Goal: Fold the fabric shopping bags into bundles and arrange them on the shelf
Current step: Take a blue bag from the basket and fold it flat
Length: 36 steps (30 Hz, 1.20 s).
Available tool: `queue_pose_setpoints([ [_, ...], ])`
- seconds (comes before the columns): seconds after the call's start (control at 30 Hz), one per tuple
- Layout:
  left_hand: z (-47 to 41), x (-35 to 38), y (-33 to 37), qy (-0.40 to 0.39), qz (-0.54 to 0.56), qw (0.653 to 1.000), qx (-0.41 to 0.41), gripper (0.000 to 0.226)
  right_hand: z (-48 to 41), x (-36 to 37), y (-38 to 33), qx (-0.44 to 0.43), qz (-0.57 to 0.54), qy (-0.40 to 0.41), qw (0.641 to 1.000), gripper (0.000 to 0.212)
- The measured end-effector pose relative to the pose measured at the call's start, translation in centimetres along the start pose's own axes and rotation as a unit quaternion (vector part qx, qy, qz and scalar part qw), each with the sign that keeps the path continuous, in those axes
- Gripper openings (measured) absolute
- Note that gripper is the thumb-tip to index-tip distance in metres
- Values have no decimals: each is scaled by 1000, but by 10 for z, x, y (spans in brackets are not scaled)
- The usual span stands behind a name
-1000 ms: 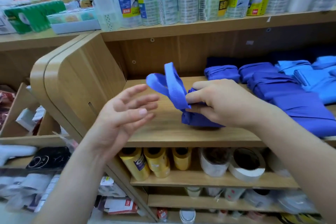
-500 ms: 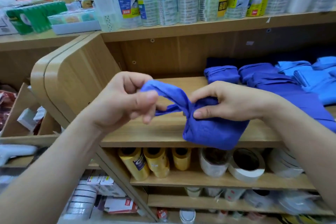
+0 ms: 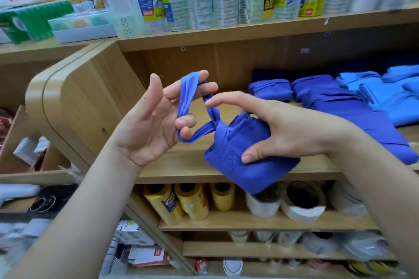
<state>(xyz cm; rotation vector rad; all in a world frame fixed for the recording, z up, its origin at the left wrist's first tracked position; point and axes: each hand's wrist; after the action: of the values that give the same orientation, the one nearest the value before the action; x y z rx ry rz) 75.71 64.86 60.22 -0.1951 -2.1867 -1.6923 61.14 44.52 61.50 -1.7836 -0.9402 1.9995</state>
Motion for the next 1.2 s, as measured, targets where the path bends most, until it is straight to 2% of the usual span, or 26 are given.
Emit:
queue_pose_setpoints([
  [0.07,-4,4,1,-17,22,1000,6,92,-6,1,-8,18,131,7,991,94],
  [0.17,-10,13,4,-55,63,996,38,96,-10,1,-17,42,242,47,968,90],
  [0.27,-11,19,4,-65,135,986,76,93,-11,4,-17,21,301,139,943,67],
  [0.37,-10,22,-8,-2,209,974,88,79,-14,13,-2,-41,330,238,913,41],
  [0.43,-12,26,-18,93,229,966,71,52,-15,21,11,-68,315,280,904,32],
  [0.5,-15,28,-28,202,212,955,52,30,-12,28,19,-88,284,305,905,31],
  [0.6,-18,26,-34,313,163,935,26,18,-9,36,22,-129,235,326,907,38],
  [0.7,-21,26,-38,325,85,942,-26,13,-9,45,20,-160,185,341,908,39],
  [0.77,-23,26,-43,335,-3,941,-55,22,-8,48,18,-169,140,365,905,33],
  [0.83,-24,24,-49,359,-96,925,-84,32,-6,49,15,-168,101,378,905,26],
  [0.9,-26,23,-52,379,-150,908,-99,31,-5,49,14,-160,74,381,908,25],
  [1.0,-31,25,-53,384,-153,903,-114,31,-5,51,12,-160,28,389,907,26],
  [1.13,-40,31,-56,376,-88,907,-165,40,-6,58,8,-144,-77,400,902,31],
  [1.2,-44,26,-61,371,-54,906,-195,33,-8,62,8,-118,-109,419,894,30],
])
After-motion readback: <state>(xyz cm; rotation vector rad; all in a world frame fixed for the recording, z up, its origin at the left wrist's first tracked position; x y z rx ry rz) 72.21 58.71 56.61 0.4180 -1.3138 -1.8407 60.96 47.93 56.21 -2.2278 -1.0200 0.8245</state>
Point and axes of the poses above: each hand's wrist, its own z-axis away from the middle knuckle, its own x-axis out of the palm, y = z × x, and after that the axes turned 6 degrees about -y, right-handed
